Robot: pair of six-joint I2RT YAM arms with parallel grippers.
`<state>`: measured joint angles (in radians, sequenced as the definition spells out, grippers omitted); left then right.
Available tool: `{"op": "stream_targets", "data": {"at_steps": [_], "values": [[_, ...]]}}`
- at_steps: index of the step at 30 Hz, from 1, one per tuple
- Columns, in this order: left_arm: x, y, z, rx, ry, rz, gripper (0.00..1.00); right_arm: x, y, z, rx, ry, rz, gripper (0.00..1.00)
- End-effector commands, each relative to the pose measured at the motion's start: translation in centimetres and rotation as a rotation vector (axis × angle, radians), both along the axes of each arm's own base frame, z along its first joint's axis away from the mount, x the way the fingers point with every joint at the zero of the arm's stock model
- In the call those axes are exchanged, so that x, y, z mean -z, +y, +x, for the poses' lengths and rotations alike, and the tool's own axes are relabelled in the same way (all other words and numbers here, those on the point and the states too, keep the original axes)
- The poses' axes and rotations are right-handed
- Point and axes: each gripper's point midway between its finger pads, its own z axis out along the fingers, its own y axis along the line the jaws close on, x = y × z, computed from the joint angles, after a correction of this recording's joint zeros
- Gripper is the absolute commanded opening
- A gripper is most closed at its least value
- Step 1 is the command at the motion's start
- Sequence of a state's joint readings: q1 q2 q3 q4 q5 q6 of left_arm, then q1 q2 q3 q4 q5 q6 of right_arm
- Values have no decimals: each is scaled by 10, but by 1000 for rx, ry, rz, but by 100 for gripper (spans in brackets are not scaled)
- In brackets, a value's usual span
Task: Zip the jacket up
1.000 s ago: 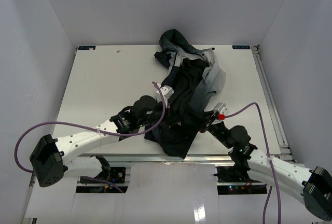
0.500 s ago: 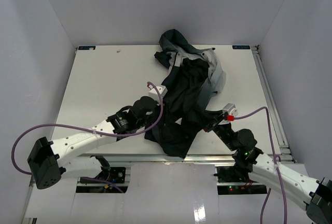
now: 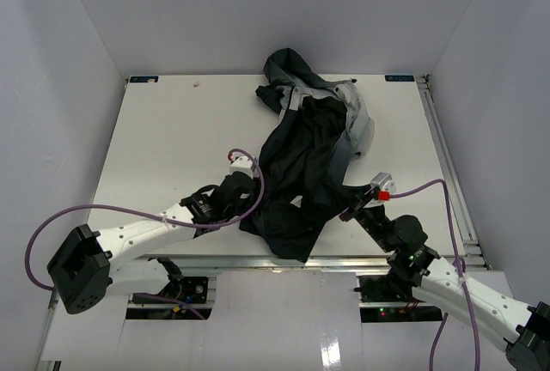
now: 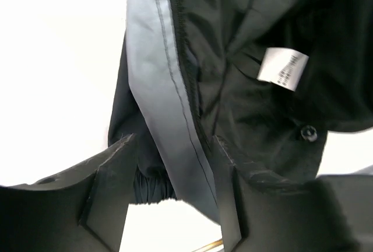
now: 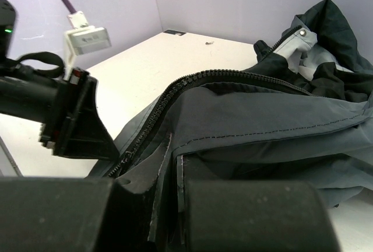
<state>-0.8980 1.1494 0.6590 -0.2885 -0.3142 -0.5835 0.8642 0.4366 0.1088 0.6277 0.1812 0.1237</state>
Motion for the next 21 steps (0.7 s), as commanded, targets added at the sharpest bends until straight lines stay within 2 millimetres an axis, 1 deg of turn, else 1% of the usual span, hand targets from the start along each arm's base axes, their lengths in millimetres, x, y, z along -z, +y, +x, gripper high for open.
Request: {"op": "stream_targets", "data": {"at_steps": [1,3,4,6,10,11,12,14,15,19,21], "values": [[3,-1,16,-43,-18,-5,55,-12,0,-5,-18,-49,22,8],[-3,-6,25,-38,-56,-31,8,-9,0,-8,-34,-72,18,8],[-11,-9,30,-36,-91,-48,1,-10,0,-10,-40,-80,21,8],[-26,-10,37,-33,-145,-73,0,-7,1,-10,-43,-81,16,8],[-69,-11,57,-42,-257,-98,0,-1,1,-9,-39,-63,7,8],[-77,-10,60,-48,-274,-96,0,0,1,-8,-38,-60,6,8],[-80,-8,63,-57,-281,-86,0,1,1,-8,-38,-58,5,8],[-104,-6,74,-79,-324,-55,0,4,1,-7,-32,-49,2,8],[-113,-4,78,-92,-336,-34,0,5,1,-6,-28,-44,-1,8],[-123,12,88,-162,-347,64,0,13,-1,-2,-7,-25,-16,8],[-126,14,91,-163,-357,78,0,14,-1,-2,-7,-22,-15,8]]}}
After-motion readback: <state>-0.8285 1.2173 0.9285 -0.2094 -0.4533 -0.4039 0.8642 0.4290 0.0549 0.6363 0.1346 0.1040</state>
